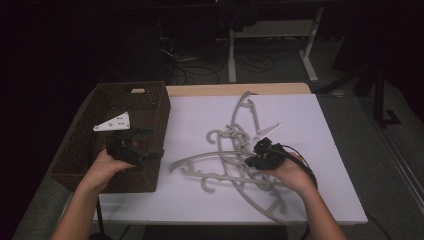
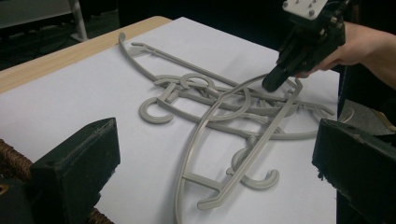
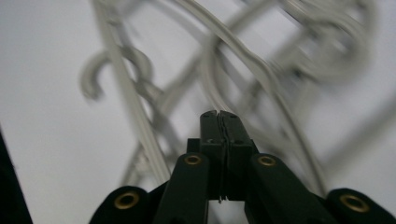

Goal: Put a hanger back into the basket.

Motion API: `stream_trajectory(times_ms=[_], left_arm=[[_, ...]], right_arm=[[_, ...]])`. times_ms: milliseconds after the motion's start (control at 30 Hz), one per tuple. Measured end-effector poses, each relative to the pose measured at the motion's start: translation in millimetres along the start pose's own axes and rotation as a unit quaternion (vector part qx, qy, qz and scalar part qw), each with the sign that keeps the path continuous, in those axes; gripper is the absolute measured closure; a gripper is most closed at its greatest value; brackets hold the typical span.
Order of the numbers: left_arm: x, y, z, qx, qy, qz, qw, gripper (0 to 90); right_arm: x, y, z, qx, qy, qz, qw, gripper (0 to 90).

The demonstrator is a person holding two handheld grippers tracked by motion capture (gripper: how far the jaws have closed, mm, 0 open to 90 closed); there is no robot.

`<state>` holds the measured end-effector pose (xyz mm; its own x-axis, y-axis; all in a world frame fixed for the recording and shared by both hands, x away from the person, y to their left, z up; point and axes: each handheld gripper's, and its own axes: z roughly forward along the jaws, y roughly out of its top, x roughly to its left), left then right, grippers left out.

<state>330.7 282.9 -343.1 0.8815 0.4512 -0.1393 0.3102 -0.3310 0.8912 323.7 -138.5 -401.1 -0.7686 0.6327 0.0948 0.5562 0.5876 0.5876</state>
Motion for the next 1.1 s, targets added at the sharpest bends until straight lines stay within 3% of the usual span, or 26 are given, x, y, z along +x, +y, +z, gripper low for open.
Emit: stream_trajectory(times_ms=[267, 533, 733, 967, 1100], left_arm=[[-0.6, 0.0, -0.4, 0.0, 0.001, 0.0, 1.0, 0.8], [-2.4, 1.2, 0.2, -0.001, 0.002, 0.0, 1.0, 0.8], [-9.7, 6.4, 2.1, -0.002, -0.005, 0.0, 1.0, 0.8], [-25.6, 14.8, 12.5, 0.009, -0.012, 0.007, 0.9999, 0.8], [-39.4, 18.9, 25.2, 0.021, -0.017, 0.01, 0.9996, 0.8]], right_arm=[[-19.6, -43.8, -41.1, 0.007, -0.056, 0.069, 0.996, 89.4], [-31.4, -65.1, -43.0, 0.04, -0.084, 0.106, 0.99, 89.4], [-48.4, -64.7, -35.5, 0.054, -0.112, 0.111, 0.986, 89.5], [-68.7, -49.6, -22.9, 0.059, -0.134, 0.113, 0.9828, 89.5], [-90.5, -36.8, -13.1, 0.052, -0.151, 0.12, 0.9798, 89.5]])
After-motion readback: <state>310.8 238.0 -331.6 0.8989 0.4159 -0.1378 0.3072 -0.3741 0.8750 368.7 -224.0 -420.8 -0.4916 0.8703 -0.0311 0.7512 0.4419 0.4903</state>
